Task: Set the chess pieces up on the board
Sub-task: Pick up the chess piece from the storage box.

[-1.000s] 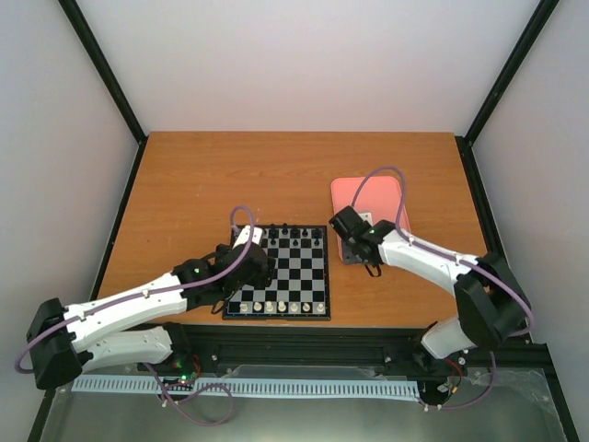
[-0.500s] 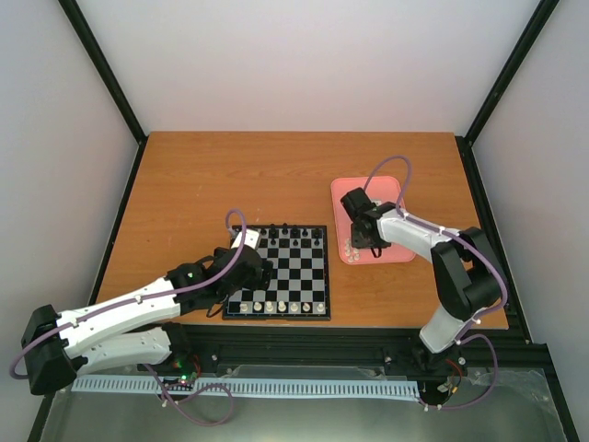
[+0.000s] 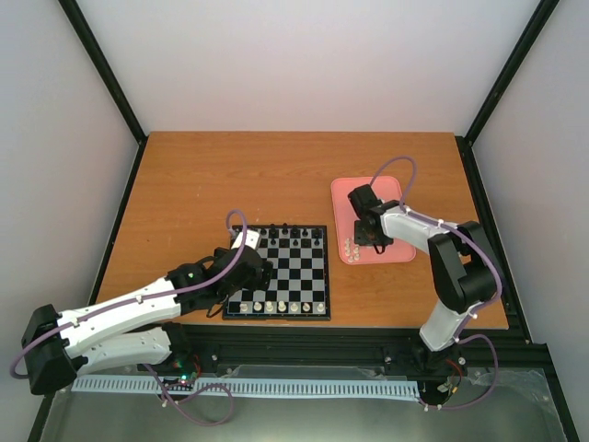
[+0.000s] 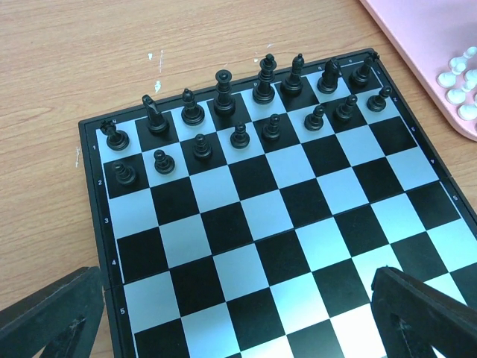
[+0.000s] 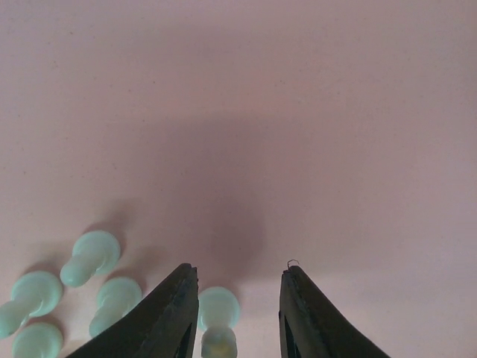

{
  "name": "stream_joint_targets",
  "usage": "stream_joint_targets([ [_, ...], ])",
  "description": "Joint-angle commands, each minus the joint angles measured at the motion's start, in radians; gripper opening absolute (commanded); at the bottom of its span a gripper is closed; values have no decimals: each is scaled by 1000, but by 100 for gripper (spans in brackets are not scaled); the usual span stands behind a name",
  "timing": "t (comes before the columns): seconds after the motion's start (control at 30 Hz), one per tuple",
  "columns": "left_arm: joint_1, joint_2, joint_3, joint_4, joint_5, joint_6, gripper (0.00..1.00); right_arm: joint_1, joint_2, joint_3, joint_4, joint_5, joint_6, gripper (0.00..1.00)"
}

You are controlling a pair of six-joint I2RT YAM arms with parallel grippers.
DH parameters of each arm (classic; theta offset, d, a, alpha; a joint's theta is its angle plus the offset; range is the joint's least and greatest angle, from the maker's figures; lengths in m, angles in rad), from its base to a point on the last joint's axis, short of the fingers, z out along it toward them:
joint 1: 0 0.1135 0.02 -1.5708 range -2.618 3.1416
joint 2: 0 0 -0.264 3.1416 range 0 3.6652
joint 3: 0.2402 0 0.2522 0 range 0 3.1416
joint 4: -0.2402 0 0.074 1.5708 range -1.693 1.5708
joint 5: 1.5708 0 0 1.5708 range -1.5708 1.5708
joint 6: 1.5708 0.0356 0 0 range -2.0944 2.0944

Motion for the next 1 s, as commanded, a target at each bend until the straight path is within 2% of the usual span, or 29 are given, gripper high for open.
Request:
stream_joint_targets([
  [0.0, 6, 5, 6, 13, -15, 18, 100, -11, 23, 10, 36, -22, -19, 35],
  [0.13, 6, 15, 8, 8, -25, 16, 100, -15, 43, 20, 33, -23, -29, 26],
  [0.3, 6, 21, 10, 7, -29, 15, 100, -18, 42, 18, 27, -26, -29, 5],
  [0.53, 6, 16, 15, 0, -38, 9, 100, -18, -20, 12, 6, -19, -38, 3],
  [0.73, 6, -37, 44, -39, -42, -2, 100, -12, -168, 33, -78, -75, -53, 3],
  [0.83, 6, -86, 72, -79, -69, -20, 100, 36, -241, 56, -137, -76, -54, 3],
  [0.97, 5, -168, 132, -139, -122, -31, 100, 172, -301, 79, -195, -97, -34, 3],
])
